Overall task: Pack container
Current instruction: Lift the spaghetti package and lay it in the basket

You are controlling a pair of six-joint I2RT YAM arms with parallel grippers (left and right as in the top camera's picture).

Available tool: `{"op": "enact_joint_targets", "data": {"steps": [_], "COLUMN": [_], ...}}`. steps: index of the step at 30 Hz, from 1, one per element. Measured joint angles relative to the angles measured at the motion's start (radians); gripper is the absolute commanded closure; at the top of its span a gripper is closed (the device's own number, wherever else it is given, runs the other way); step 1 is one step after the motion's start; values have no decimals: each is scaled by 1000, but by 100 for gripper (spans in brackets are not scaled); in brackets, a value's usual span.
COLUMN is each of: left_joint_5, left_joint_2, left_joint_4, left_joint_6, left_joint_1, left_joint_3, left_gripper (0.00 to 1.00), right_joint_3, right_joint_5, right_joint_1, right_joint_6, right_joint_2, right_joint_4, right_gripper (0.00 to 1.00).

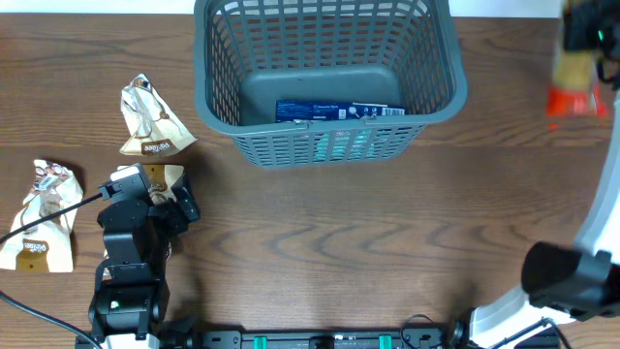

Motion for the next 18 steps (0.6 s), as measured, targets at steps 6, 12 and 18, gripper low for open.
{"op": "enact_joint_targets", "data": {"steps": [6,12,18], "left_joint_5": [0,0,0], "left_joint_2": [0,0,0], "left_joint_4": [0,0,0], "left_joint_6": [0,0,0], "left_joint_1": [0,0,0], "left_joint_3": [0,0,0], "left_gripper": [1,1,1], "right_joint_3": [88,88,88], "right_joint_5": [-121,-166,-225], "right_joint_1": [258,507,589], "right_joint_6": [-200,-439,-531], "right_joint_2": [-32,7,83], "right_joint_4": [31,14,-11], "right_gripper": [99,99,99]}}
